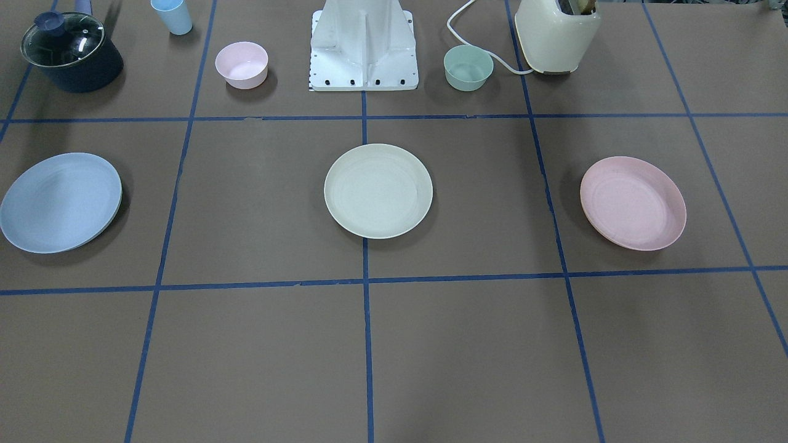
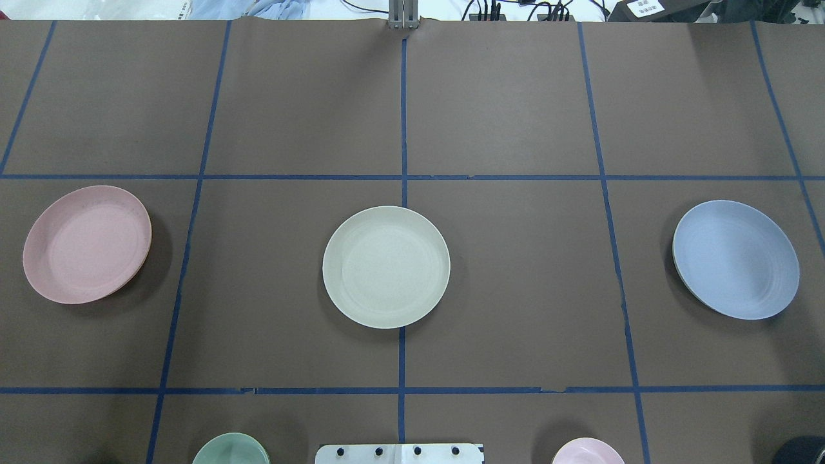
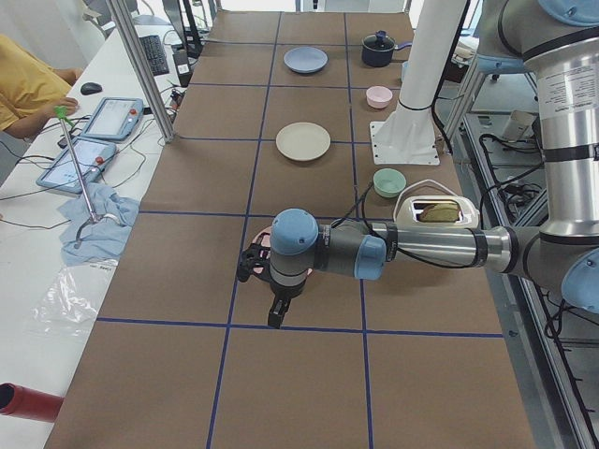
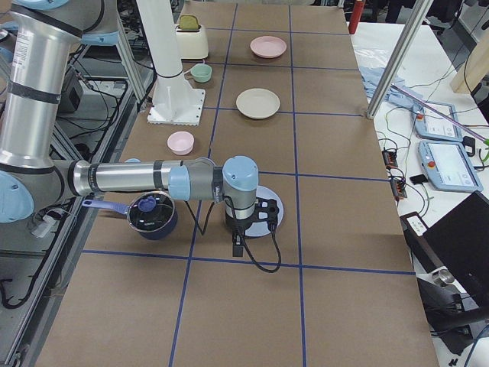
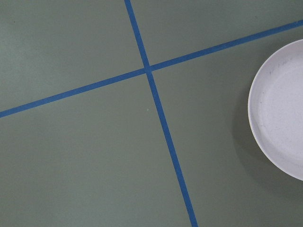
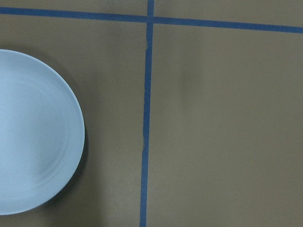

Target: Stack three plates with pink and blue

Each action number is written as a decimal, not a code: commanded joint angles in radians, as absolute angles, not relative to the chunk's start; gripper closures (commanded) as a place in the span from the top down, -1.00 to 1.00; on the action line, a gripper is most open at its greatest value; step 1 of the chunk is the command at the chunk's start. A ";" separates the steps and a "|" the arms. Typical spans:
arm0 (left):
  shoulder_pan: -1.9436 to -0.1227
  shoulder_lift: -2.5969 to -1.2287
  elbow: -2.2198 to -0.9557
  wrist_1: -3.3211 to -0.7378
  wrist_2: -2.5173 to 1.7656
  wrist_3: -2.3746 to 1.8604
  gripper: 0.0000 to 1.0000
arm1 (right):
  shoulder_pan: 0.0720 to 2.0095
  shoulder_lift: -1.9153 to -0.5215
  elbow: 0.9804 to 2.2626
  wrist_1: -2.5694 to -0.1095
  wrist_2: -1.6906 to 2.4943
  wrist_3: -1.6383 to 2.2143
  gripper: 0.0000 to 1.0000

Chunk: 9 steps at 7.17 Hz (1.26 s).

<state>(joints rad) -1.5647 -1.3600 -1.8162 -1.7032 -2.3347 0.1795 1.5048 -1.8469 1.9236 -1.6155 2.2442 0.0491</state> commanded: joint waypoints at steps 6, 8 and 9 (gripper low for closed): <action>-1.565 -1.405 -1.796 -2.134 -2.333 0.167 1.00 | 1.502 -1.838 1.885 -1.250 2.304 0.066 1.00; -1.560 -1.484 -1.719 -2.361 -2.344 0.141 1.00 | 1.473 -1.835 1.887 -1.129 2.312 0.087 1.00; -1.549 -1.489 -1.710 -2.411 -2.345 0.059 1.00 | 1.400 -1.824 1.884 -1.117 2.310 0.090 1.00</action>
